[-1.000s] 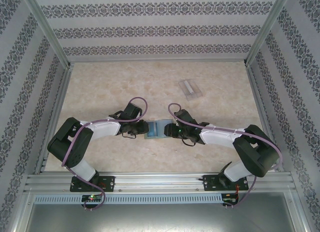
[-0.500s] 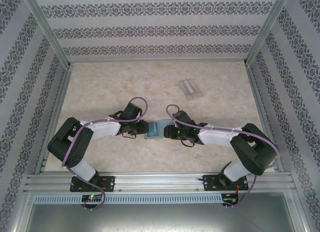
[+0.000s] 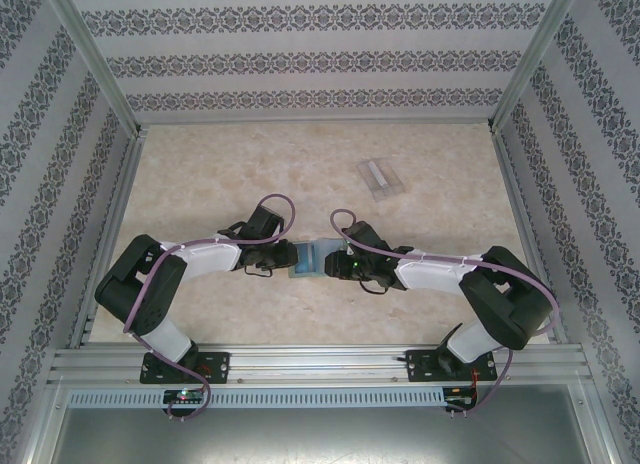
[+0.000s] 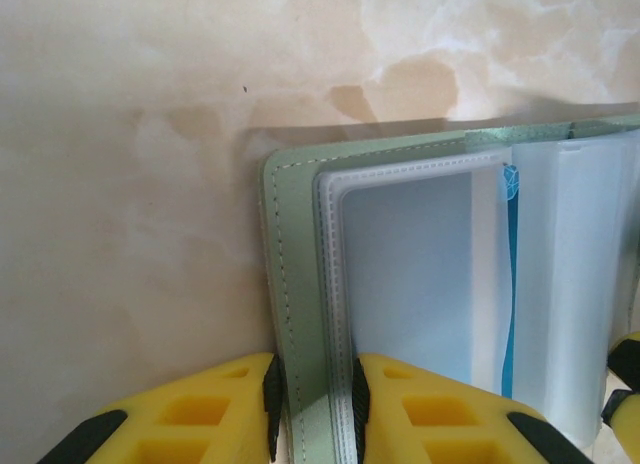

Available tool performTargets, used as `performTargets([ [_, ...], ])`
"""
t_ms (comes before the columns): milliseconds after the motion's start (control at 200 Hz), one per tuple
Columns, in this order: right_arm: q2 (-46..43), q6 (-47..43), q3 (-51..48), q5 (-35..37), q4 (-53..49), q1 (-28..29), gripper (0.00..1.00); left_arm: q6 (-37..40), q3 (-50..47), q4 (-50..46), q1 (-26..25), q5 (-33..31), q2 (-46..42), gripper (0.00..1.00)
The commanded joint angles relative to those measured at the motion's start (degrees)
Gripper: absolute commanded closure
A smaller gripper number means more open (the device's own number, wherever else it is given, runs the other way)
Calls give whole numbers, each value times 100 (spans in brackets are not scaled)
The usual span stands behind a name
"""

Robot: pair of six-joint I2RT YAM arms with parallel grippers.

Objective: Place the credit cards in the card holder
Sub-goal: Flip over the card slot in the card holder.

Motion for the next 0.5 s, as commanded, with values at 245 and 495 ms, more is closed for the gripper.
performTargets([
  [245, 118, 102, 3, -311, 543, 37, 58, 0, -168, 172, 31, 34, 155, 72],
  [495, 310, 205, -2, -694, 1106, -13, 53, -82, -228, 299, 71, 158, 162, 72],
])
